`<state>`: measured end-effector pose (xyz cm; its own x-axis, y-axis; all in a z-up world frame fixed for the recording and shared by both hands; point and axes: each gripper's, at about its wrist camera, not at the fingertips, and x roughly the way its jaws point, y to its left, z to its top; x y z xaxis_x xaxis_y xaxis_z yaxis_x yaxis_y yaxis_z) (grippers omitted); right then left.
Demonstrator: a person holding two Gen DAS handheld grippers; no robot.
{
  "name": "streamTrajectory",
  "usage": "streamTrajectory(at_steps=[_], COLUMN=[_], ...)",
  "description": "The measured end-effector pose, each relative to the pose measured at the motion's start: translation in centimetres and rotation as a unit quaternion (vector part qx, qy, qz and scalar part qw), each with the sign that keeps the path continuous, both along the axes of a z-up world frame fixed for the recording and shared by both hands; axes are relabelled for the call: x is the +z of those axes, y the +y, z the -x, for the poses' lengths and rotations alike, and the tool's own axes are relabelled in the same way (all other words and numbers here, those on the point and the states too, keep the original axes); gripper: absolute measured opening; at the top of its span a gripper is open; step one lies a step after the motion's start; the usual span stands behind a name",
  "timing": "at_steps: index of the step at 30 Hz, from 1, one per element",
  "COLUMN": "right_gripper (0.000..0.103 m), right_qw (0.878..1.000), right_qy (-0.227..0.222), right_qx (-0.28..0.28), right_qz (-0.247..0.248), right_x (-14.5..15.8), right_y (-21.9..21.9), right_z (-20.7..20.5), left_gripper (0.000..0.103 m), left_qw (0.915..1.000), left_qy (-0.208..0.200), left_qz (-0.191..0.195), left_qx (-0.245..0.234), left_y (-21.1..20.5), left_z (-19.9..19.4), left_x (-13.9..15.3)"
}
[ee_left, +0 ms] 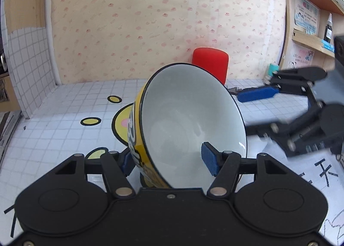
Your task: Clean bowl
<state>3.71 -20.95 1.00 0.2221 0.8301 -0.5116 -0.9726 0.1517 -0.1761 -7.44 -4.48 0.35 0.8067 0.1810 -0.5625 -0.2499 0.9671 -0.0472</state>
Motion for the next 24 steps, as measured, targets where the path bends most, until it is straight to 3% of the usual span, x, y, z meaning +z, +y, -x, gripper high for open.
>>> streamTrajectory(at_steps=[5,10,13,15,18,24], right_gripper=[0.085,0.083,0.066,0.036,0.023,0.024], right_qw=[0.999,0.997,0.995,0.995,0.995,0.996], right_qy=[0.032,0.075,0.091,0.092,0.091,0.075], right_qx=[-0.019,-0.029,-0.013,-0.015,-0.027,-0.039], right_qz=[0.003,0.008,0.036,0.033,0.027,0.014], right_x=[-0.5,-0.7,-1.2,-1.2,-1.2,-1.0], right_y=[-0.3,-0.1,0.8,0.9,0.9,1.0], right_z=[-0.1,-0.6,-0.2,-0.2,-0.3,-0.2], left_gripper=[0.064,0.064,0.064,0.064,0.064,0.064], left_qw=[0.9999,0.9999,0.9999,0.9998,0.9999,0.9999], left_qy=[0.0,-0.002,0.001,0.003,0.004,0.005], left_qz=[-0.016,-0.011,-0.013,-0.013,-0.004,0.01], left_qx=[-0.005,-0.005,-0.01,-0.014,-0.014,-0.011], left_y=[-0.6,-0.5,-0.6,-0.7,-0.6,-0.2], left_z=[0.0,0.1,0.0,-0.1,-0.2,-0.2], left_x=[0.0,0.0,0.0,-0.1,-0.1,-0.2])
